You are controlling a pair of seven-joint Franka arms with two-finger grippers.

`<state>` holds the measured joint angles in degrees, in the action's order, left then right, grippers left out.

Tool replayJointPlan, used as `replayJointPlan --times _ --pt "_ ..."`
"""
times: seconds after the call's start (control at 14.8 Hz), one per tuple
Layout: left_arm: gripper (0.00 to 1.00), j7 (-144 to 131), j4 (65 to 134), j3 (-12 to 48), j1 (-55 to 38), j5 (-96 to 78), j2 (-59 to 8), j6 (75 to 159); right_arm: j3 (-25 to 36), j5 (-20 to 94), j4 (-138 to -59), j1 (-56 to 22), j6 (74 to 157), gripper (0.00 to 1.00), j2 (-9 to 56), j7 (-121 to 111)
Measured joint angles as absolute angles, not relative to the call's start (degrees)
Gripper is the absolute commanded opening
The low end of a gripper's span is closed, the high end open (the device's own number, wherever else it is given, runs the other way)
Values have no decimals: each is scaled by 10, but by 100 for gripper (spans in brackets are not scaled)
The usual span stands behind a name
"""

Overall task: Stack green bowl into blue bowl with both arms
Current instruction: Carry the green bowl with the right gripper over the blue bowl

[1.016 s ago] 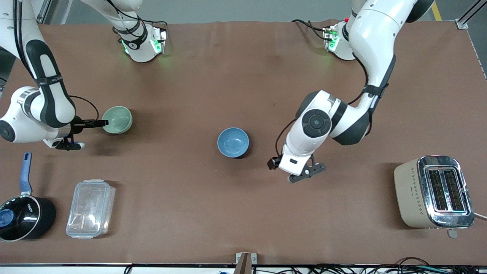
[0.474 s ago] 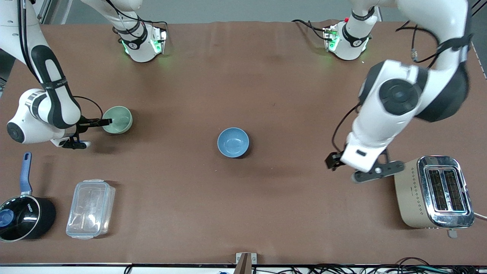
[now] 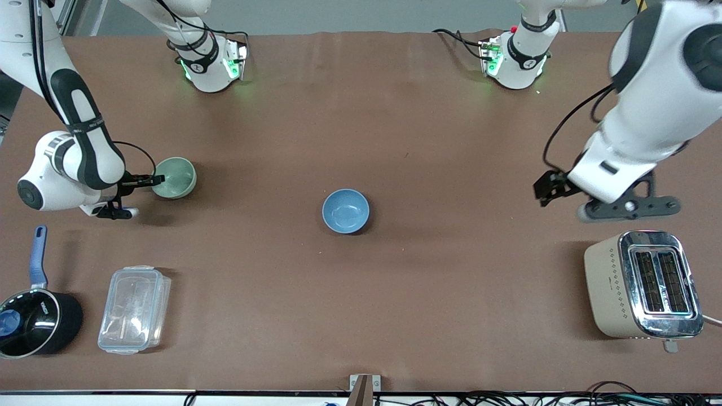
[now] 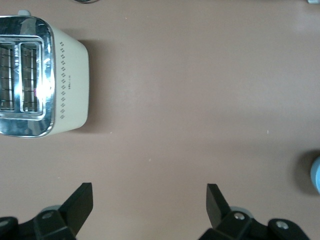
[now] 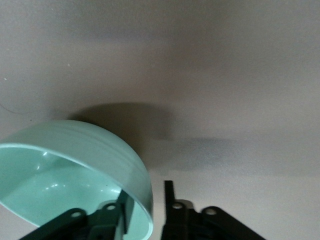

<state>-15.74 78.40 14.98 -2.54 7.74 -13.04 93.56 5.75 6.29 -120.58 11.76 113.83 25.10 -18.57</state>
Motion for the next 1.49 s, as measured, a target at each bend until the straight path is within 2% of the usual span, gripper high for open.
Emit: replayJointPlan --times 0.14,0.41,0.74,1.15,1.49 --pt "100 -99 797 122 -21 57 -102 919 57 63 -1206 118 1139 3 243 -186" --pt "100 -44 873 31 -62 8 -32 912 57 63 -1198 117 1097 0 196 -182" --pt "100 -44 921 24 -74 4 0 912 51 66 -1127 87 973 0 146 -84" --pt "100 -44 922 23 -73 4 0 913 44 140 -1056 -45 972 0 161 115" --pt "100 -44 923 20 -68 4 0 916 43 225 -969 -141 986 0 247 215"
